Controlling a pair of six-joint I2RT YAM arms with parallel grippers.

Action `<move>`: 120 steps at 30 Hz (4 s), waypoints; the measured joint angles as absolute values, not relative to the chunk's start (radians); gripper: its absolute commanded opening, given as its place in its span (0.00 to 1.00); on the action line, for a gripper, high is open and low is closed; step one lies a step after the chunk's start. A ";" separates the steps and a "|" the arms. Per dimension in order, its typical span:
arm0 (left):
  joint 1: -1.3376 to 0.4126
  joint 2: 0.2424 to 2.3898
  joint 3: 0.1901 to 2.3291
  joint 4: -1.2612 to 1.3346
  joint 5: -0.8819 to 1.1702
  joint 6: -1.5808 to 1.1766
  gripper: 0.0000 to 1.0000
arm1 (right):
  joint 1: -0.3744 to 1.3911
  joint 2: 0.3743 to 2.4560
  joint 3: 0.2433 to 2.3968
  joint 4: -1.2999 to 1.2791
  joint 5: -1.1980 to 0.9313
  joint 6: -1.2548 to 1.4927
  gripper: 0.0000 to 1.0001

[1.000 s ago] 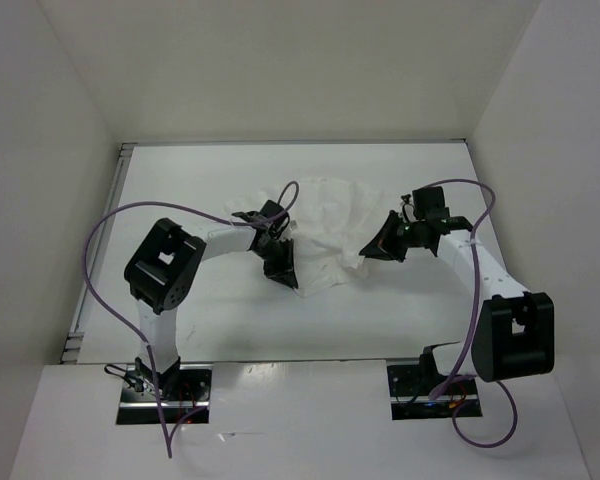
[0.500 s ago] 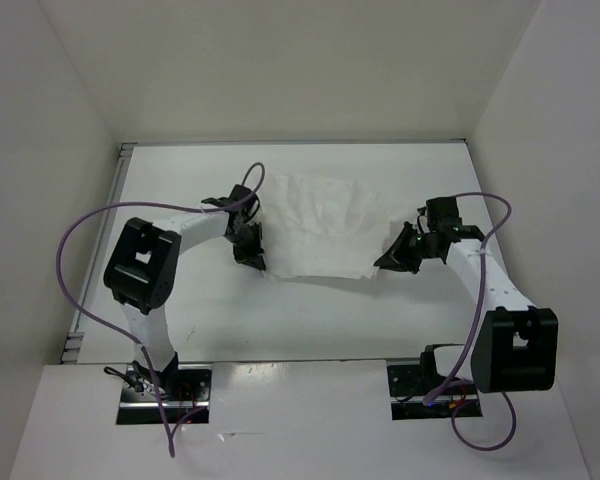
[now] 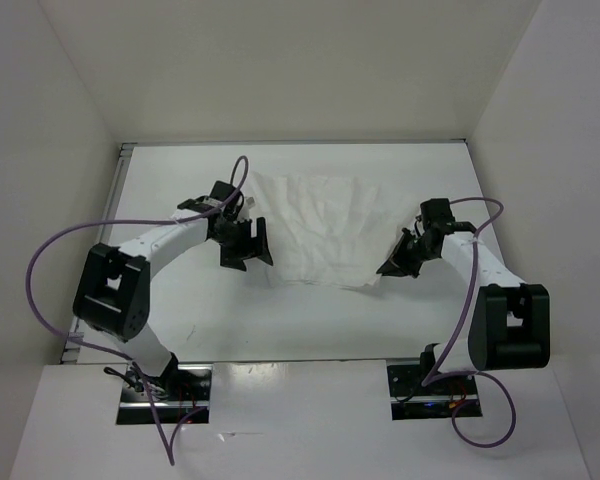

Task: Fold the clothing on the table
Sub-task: Flatten the skirt out, then fold the skirt

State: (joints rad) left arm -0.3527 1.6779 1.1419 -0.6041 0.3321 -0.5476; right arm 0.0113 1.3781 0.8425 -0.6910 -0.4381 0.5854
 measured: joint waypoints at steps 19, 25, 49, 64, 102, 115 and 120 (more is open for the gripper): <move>-0.352 1.802 1.057 -0.518 0.410 -0.641 0.63 | 0.013 1.384 0.842 -0.715 -0.413 0.583 0.05; -0.356 1.845 1.093 -0.511 0.410 -0.665 0.43 | 0.013 1.384 0.842 -0.723 -0.403 0.583 0.05; -0.414 1.885 1.176 -0.474 0.244 -0.638 0.00 | 0.013 1.380 0.842 -0.731 -0.347 0.610 0.00; -0.385 1.714 1.158 -0.620 0.149 -0.541 0.93 | 0.098 1.465 0.855 -0.756 -0.236 0.659 0.46; -0.267 1.801 1.080 -0.413 0.387 -0.635 0.74 | 0.295 1.502 0.896 -0.767 -0.041 0.849 0.00; -0.320 1.940 1.155 -0.351 0.499 -0.671 0.35 | 0.297 1.502 0.896 -0.756 -0.090 0.867 0.00; -0.335 1.972 1.165 -0.321 0.545 -0.681 0.00 | 0.299 1.500 0.897 -0.754 -0.094 0.874 0.00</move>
